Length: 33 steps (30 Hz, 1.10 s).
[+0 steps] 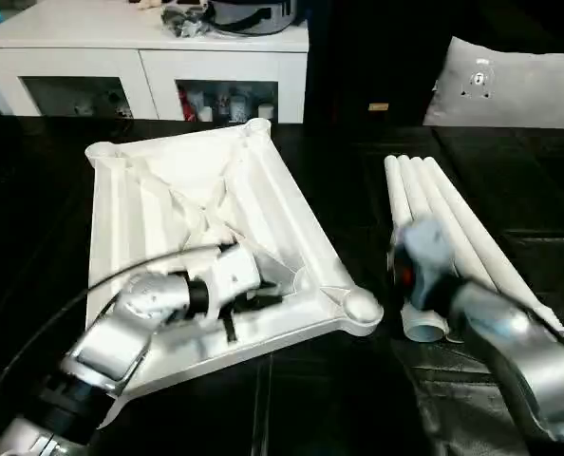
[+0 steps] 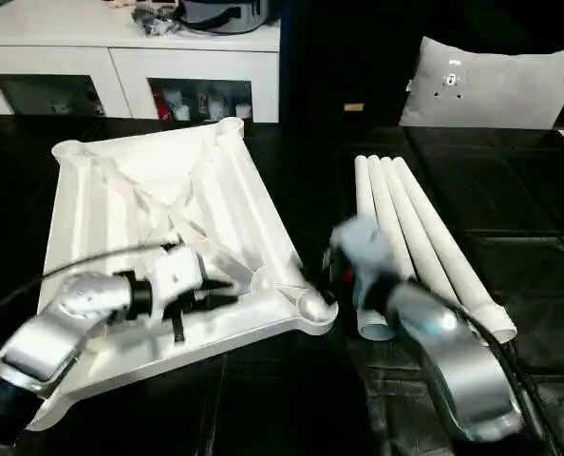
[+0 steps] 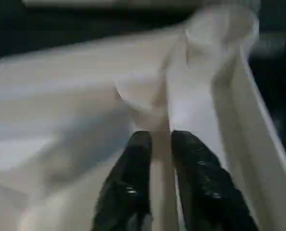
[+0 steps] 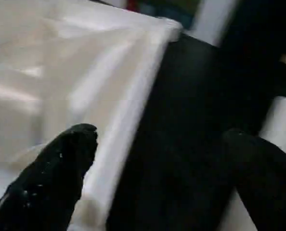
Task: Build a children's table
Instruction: Move table base, then pick table leg
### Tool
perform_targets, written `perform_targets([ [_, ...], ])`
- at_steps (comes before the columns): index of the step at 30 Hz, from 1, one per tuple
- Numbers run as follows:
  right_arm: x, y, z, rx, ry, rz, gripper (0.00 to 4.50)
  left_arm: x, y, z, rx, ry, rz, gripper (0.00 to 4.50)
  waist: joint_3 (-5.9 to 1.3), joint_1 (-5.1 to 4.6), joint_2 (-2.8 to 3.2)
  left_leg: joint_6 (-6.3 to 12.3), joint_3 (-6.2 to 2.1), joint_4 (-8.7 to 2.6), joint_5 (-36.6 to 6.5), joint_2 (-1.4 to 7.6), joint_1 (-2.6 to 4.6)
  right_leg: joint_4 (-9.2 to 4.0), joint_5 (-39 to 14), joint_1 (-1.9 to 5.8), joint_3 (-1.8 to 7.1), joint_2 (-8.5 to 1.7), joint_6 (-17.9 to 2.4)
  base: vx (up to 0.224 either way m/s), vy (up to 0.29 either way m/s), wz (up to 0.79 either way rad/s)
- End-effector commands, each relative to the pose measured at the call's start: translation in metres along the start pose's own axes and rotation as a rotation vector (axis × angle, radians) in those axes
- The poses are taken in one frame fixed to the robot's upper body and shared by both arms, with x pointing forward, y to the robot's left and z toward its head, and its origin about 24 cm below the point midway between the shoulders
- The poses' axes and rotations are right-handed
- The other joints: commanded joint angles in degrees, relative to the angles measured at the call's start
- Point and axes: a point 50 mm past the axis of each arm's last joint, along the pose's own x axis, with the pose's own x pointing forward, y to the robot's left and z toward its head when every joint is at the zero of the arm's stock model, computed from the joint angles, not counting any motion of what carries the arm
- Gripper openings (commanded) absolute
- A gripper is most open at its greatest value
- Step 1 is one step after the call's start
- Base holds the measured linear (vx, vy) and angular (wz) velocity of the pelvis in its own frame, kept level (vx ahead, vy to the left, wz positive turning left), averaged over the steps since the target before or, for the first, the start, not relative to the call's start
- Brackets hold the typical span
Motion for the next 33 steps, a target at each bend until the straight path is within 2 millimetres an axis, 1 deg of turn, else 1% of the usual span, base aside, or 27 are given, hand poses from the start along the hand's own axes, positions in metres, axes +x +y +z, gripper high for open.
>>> perform_targets([
  [1, 0.0, -0.006, -0.003, 0.034, 0.054, -0.041, 4.5, -0.004, 0.0, 0.007, -0.019, -0.037, 0.016, 1.34, -2.85, 0.05, -0.18, -0.76, -0.99, -4.42, -5.97, 3.57, 1.39, -3.49, 7.7, 1.26, 1.23, -3.67, -13.45, 0.0, 0.0, 0.0],
  [3, 0.001, -0.004, -0.002, 0.073, 0.058, -0.011, 4.5, -0.005, -0.002, 0.012, -0.031, -0.059, 0.01, 1.47, -2.88, 0.36, -0.15, -0.51, -0.9, -4.32, -5.68, 3.63, 1.34, -3.53, 8.47, 1.31, 1.32, -3.76, -12.85, 0.0, 0.0, 0.0],
  [4, 0.003, -0.007, -0.002, 0.075, 0.064, -0.036, 4.5, -0.006, -0.005, 0.014, -0.039, -0.074, -0.001, 1.49, -2.9, 0.41, -0.05, -0.53, -0.92, -4.3, -5.49, 3.63, 1.31, -3.47, 8.77, 1.3, 1.31, -3.74, -12.69, 0.0, 0.0, 0.0],
  [5, 0.005, -0.01, -0.002, 0.068, 0.073, -0.07, 4.5, -0.006, -0.009, 0.017, -0.047, -0.086, -0.012, 1.54, -2.92, 0.36, -0.03, -0.94, -0.97, -4.39, -5.47, 3.68, 1.3, -3.38, 9.07, 1.28, 1.21, -3.69, -12.47, 0.0, 0.0, 0.0],
  [6, 0.006, -0.012, -0.002, 0.063, 0.08, -0.093, 4.5, -0.006, -0.011, 0.019, -0.049, -0.09, -0.019, 1.65, -2.91, 0.21, 0.01, -1.49, -1.01, -4.47, -5.71, 3.68, 1.36, -3.34, 8.89, 1.19, 1.1, -3.65, -12.67, 0.0, 0.0, 0.0],
  [7, 0.007, -0.014, -0.003, 0.068, 0.097, -0.122, 4.5, -0.006, -0.015, 0.02, -0.048, -0.09, -0.032, 1.77, -2.78, 0.17, -0.07, -1.7, -0.98, -4.57, -6.12, 3.66, 1.31, -3.47, 8.18, 1.18, 1.11, -3.57, -12.57, 0.0, 0.0, 0.0],
  [8, 0.008, -0.016, -0.004, 0.078, 0.111, -0.143, 4.5, -0.006, -0.017, 0.021, -0.045, -0.086, -0.04, 1.87, -2.75, 0.25, -0.18, -2.1, -0.88, -4.57, -6.54, 3.63, 1.4, -3.54, 7.23, 1.19, 1.2, -3.56, -12.39, 0.0, 0.0, 0.0],
  [9, 0.008, -0.016, -0.004, 0.079, 0.112, -0.144, 4.5, -0.006, -0.017, 0.021, -0.045, -0.086, -0.041, 1.87, -2.67, 0.22, -0.1, -2.37, -0.83, -4.63, -7.2, 3.58, 1.46, -3.67, 5.98, 1.11, 1.24, -3.5, -12.11, 0.0, 0.0, 0.0],
  [10, 0.011, -0.021, -0.004, 0.137, 0.151, -0.202, 4.5, -0.006, -0.021, 0.024, -0.048, -0.083, -0.056, 1.99, -2.61, 0.12, -0.45, -2.49, -0.8, -4.69, -7.55, 3.52, 1.52, -3.69, 4.64, 1.08, 1.3, -3.48, -12.05, 0.0, 0.0, 0.0],
  [11, 0.011, -0.021, -0.004, 0.14, 0.153, -0.205, 4.5, -0.006, -0.021, 0.024, -0.048, -0.083, -0.057, 2.09, -2.6, 0.07, -0.27, -2.85, -0.84, -4.79, -8.08, 3.51, 1.47, -3.76, 2.85, 1.0, 1.27, -3.53, -11.98, 0.0, 0.0, 0.0],
  [12, 0.012, -0.022, -0.004, 0.155, 0.165, -0.217, 4.5, -0.006, -0.021, 0.025, -0.05, -0.08, -0.056, 2.21, -2.58, 0.18, -0.27, -3.09, -0.78, -4.77, -8.24, 3.58, 1.58, -3.88, 2.42, 0.95, 1.31, -3.52, -11.72, 0.0, 0.0, 0.0],
  [13, 0.012, -0.023, -0.003, 0.159, 0.169, -0.221, 4.5, -0.006, -0.021, 0.025, -0.05, -0.079, -0.055, 2.21, -2.55, 0.11, -0.49, -3.15, -0.73, -4.75, -8.31, 3.58, 1.54, -3.9, 2.43, 0.97, 1.37, -3.47, -11.59, 0.0, 0.0, 0.0],
  [14, 0.014, -0.026, -0.005, 0.177, 0.198, -0.245, 4.5, -0.006, -0.022, 0.025, -0.048, -0.073, -0.051, 2.28, -2.65, 0.09, -0.47, -3.39, -0.68, -4.72, -7.58, 3.48, 1.55, -3.82, 3.17, 0.95, 1.35, -3.32, -11.05, 0.0, 0.0, 0.0],
  [16, 0.016, -0.029, -0.008, 0.224, 0.245, -0.266, 4.5, -0.005, -0.022, 0.024, -0.038, -0.06, -0.044, 2.41, -2.75, 0.07, -0.41, -3.38, -0.72, -4.68, -6.8, 3.38, 1.5, -3.68, 3.99, 0.98, 1.32, -3.37, -11.09, 0.0, 0.0, 0.0],
  [18, 0.018, -0.029, -0.013, 0.271, 0.298, -0.263, 4.5, -0.005, -0.022, 0.024, -0.03, -0.048, -0.036, 2.68, -2.79, 0.15, -0.58, -3.45, -0.65, -4.6, -5.4, 3.35, 1.4, -3.59, 5.25, 1.09, 1.3, -3.33, -10.96, 0.0, 0.0, 0.0],
  [19, 0.018, -0.029, -0.013, 0.271, 0.299, -0.262, 4.5, -0.005, -0.022, 0.024, -0.03, -0.047, -0.036, 2.68, -2.84, 0.16, -0.61, -3.39, -0.64, -4.57, -5.1, 3.36, 1.38, -3.56, 5.8, 1.16, 1.3, -3.34, -10.9, 0.0, 0.0, 0.0],
  [20, 0.019, -0.027, -0.016, 0.28, 0.314, -0.244, 4.5, -0.006, -0.021, 0.025, -0.029, -0.046, -0.034, 2.73, -2.89, 0.3, -0.54, -3.4, -0.64, -4.5, -4.47, 3.37, 1.42, -3.48, 6.77, 1.2, 1.23, -3.36, -10.82, 0.0, 0.0, 0.0],
  [22, 0.018, -0.027, -0.022, 0.278, 0.351, -0.254, 4.5, -0.006, -0.021, 0.025, -0.028, -0.041, -0.031, 2.73, -2.91, 0.39, -0.6, -3.44, -0.6, -4.46, -3.58, 3.38, 1.39, -3.37, 8.14, 1.2, 1.19, -3.31, -10.68, 0.0, 0.0, 0.0],
  [24, 0.018, -0.028, -0.027, 0.285, 0.38, -0.279, 4.5, -0.006, -0.022, 0.025, -0.029, -0.036, -0.03, 2.73, -2.88, 0.42, -0.83, -3.46, -0.51, -4.45, -3.64, 3.37, 1.36, -3.43, 7.97, 1.24, 1.22, -3.37, -10.44, 0.0, 0.0, 0.0],
  [26, 0.018, -0.027, -0.028, 0.312, 0.388, -0.273, 4.5, -0.006, -0.023, 0.025, -0.032, -0.034, -0.033, 2.73, -2.85, 0.45, -0.7, -3.58, -0.53, -4.51, -3.9, 3.4, 1.39, -3.45, 7.16, 1.19, 1.21, -3.42, -10.41, 0.0, 0.0, 0.0],
  [29, 0.019, -0.027, -0.03, 0.328, 0.408, -0.271, 4.5, -0.006, -0.025, 0.024, -0.036, -0.029, -0.039, 2.73, -2.78, 0.39, -0.77, -3.72, -0.52, -4.58, -4.53, 3.41, 1.39, -3.52, 5.76, 1.14, 1.22, -3.39, -10.57, 0.0, 0.0, 0.0],
  [33, 0.018, -0.028, -0.033, 0.328, 0.465, -0.279, 4.5, -0.005, -0.025, 0.024, -0.034, -0.022, -0.04, 2.73, -2.85, 0.44, -0.78, -3.67, -0.52, -4.57, -4.37, 3.34, 1.42, -3.5, 5.96, 1.16, 1.22, -3.36, -10.32, 0.0, 0.0, 0.0],
])
